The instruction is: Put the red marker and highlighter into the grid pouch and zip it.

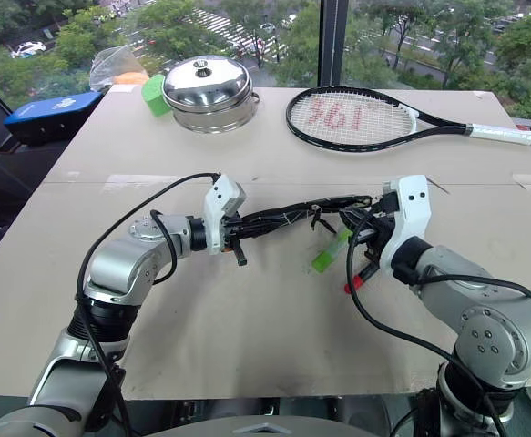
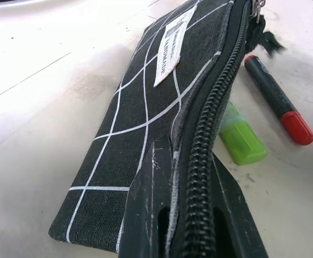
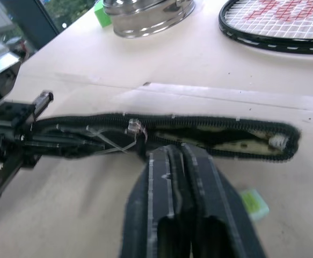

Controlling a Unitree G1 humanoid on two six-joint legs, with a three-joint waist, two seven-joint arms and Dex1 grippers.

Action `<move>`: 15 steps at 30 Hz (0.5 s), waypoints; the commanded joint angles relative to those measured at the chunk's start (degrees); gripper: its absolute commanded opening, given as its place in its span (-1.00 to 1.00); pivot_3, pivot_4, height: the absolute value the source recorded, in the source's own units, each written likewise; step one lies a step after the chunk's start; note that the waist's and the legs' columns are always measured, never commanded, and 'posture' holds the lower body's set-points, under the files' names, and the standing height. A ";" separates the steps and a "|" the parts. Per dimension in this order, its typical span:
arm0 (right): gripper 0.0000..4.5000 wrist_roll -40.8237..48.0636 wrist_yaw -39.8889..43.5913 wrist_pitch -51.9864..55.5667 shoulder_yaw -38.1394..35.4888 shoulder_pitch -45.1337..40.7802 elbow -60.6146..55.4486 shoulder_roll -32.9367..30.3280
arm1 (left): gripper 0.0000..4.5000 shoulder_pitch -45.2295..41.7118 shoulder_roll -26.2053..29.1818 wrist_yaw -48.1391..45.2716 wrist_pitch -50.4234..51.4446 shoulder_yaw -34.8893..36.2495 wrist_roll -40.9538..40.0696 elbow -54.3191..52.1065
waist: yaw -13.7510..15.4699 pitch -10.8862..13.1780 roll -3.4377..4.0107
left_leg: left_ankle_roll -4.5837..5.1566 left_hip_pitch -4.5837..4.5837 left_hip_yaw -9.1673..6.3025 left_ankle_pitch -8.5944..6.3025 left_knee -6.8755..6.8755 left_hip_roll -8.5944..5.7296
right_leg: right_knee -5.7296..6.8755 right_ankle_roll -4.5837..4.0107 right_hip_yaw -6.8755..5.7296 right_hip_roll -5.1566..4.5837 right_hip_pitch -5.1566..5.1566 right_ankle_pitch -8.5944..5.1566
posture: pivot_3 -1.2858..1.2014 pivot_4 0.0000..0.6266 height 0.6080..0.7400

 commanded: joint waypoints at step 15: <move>-0.99 -13.94 2.07 -10.54 27.85 -10.07 12.54 -13.01 | -1.00 0.46 0.53 -0.68 -4.42 -2.18 1.12 -2.60 | -0.55 0.01 0.01 | 0.01 0.00 0.01 0.00 -0.02 -0.05 | -0.01 0.01 0.01 0.01 -0.01 0.00 | 0.03 -0.52 1.00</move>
